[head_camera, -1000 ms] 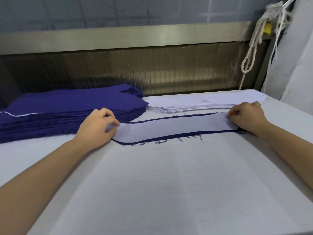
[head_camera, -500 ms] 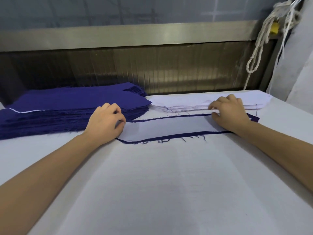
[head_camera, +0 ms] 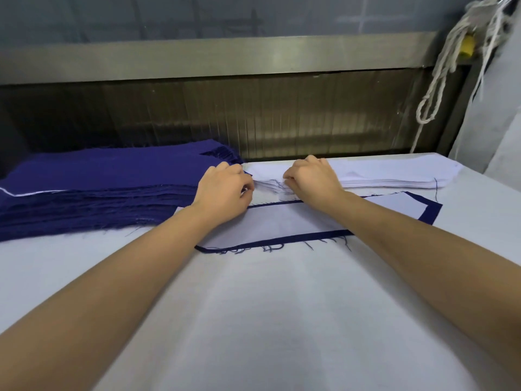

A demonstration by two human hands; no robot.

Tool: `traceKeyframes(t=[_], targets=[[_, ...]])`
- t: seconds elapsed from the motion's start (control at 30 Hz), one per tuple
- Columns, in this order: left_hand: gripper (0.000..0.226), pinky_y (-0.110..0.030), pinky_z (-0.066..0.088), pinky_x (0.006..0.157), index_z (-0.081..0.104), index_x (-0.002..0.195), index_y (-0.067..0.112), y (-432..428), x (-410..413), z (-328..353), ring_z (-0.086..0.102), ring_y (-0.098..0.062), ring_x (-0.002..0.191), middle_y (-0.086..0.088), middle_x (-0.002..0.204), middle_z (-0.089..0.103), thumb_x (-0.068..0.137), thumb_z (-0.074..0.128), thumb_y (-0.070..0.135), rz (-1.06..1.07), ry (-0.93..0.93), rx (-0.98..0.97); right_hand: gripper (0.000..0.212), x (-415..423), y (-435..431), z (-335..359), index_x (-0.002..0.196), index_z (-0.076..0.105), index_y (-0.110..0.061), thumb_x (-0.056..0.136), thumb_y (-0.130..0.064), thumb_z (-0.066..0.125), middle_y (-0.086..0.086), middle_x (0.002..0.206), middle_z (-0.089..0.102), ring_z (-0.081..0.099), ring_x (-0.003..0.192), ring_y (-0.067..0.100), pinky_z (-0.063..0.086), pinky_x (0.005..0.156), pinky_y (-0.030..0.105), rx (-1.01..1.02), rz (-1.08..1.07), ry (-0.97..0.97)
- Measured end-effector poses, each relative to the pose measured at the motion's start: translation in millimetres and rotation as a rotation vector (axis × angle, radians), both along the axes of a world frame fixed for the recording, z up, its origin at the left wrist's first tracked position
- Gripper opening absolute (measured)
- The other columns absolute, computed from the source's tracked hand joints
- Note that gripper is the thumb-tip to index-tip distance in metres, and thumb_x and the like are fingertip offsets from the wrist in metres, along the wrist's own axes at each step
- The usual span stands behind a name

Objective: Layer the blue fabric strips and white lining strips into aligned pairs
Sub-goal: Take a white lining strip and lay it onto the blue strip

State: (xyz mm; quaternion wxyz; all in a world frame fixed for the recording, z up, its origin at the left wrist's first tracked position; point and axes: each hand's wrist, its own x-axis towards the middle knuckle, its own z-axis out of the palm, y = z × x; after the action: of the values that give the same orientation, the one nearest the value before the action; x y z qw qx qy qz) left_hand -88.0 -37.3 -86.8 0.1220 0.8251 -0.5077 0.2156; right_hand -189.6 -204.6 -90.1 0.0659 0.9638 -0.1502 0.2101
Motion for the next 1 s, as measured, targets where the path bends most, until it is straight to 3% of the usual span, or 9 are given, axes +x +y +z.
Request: traceKeyframes(t=[0.17,0.33,0.53,0.73,0.9,1.0], targets=[[0.022,-0.03,0.035,0.08,0.066,0.106,0.021,-22.2,0.4,3.4,0.048,-0.022,0.094,0.002,0.099,0.062,0.091,0.05,0.021,0.028,0.121,-0.061,0.025,6.1,-3.0,-5.2,0.112,0.063,-0.015,0.093,-0.008,0.048,0.005,0.115,0.061,0.05,0.106,0.025,0.035,0.087,0.03,0.04,-0.026,-0.042],[0.042,-0.037,0.047,0.08,0.046,0.129,0.019,-27.2,-4.3,-1.9,0.056,-0.019,0.085,0.011,0.086,0.059,0.088,0.054,0.014,-0.017,0.334,-0.178,0.033,5.6,-9.3,-7.4,0.113,0.064,-0.015,0.09,0.0,0.046,0.005,0.109,0.065,0.046,0.107,0.024,0.036,0.081,0.029,0.182,-0.037,-0.144],[0.045,-0.042,0.051,0.075,0.042,0.13,0.019,-23.9,-6.3,-7.9,0.052,-0.015,0.079,0.009,0.092,0.056,0.088,0.056,0.014,-0.042,0.411,-0.238,0.018,5.3,-12.1,-10.9,0.096,0.066,-0.011,0.092,-0.008,0.049,0.001,0.093,0.066,0.048,0.101,0.021,0.041,0.073,0.03,0.381,-0.062,-0.257],[0.044,-0.035,0.047,0.073,0.043,0.13,0.019,-24.6,-8.0,-12.0,0.047,-0.013,0.079,0.006,0.103,0.054,0.088,0.057,0.015,-0.053,0.392,-0.241,0.008,6.3,-14.6,-10.8,0.081,0.058,-0.015,0.088,-0.017,0.061,-0.005,0.079,0.058,0.051,0.073,0.013,0.042,0.068,0.026,0.703,-0.021,-0.451],[0.044,-0.036,0.048,0.074,0.043,0.13,0.019,-23.6,-6.3,-12.9,0.046,-0.013,0.081,0.005,0.108,0.054,0.088,0.057,0.015,-0.034,0.387,-0.231,0.006,6.9,-15.6,-12.0,0.09,0.06,-0.012,0.088,-0.006,0.058,-0.003,0.084,0.057,0.05,0.077,0.013,0.037,0.069,0.016,0.791,-0.003,-0.5],[0.044,-0.039,0.049,0.077,0.043,0.13,0.019,-22.8,-6.4,-12.6,0.047,-0.014,0.083,0.005,0.109,0.054,0.088,0.056,0.015,-0.028,0.389,-0.233,0.02,8.5,-15.5,-13.2,0.106,0.065,-0.009,0.089,-0.002,0.057,-0.001,0.087,0.056,0.048,0.075,0.012,0.035,0.07,0.013,0.768,-0.015,-0.477]])
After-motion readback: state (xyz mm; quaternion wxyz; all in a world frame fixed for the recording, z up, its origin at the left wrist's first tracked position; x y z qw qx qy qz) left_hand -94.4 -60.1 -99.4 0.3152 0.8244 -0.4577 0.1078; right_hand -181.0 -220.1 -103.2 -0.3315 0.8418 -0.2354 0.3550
